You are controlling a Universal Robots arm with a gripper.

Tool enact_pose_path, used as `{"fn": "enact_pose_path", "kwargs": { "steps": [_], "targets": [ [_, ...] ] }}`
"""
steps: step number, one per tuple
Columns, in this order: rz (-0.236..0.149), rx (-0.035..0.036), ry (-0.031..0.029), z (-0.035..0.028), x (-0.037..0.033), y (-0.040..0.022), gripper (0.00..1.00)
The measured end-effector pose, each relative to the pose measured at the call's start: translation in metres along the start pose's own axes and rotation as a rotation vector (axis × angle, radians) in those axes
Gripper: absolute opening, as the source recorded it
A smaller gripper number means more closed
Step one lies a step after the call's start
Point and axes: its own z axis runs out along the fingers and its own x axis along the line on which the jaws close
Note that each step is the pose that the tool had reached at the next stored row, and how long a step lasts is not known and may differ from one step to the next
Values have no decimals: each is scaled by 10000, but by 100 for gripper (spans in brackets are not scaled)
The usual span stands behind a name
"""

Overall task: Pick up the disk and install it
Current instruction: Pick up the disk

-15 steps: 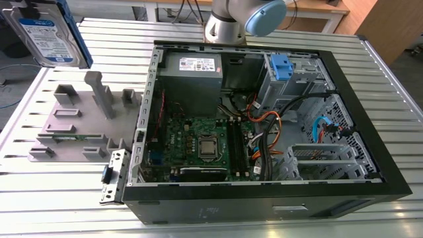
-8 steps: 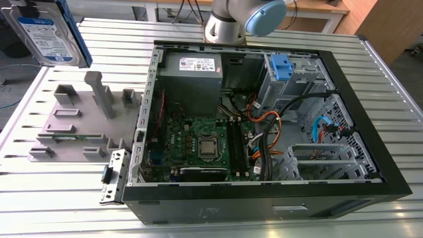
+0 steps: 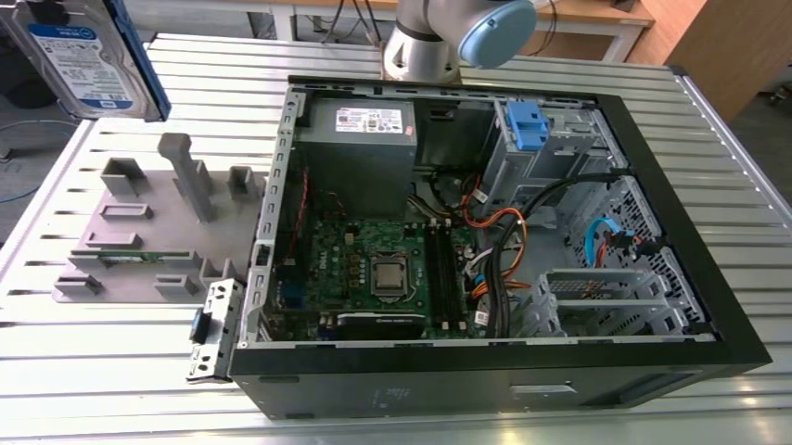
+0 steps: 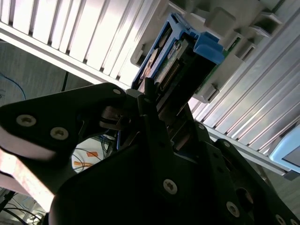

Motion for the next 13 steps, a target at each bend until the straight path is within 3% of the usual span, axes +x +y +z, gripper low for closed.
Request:
{"fn": "enact_pose_path", "kwargs": {
  "steps": [13],
  "targets": [
    [0,-2,2,-31,-1,2,35]
  ]
}}
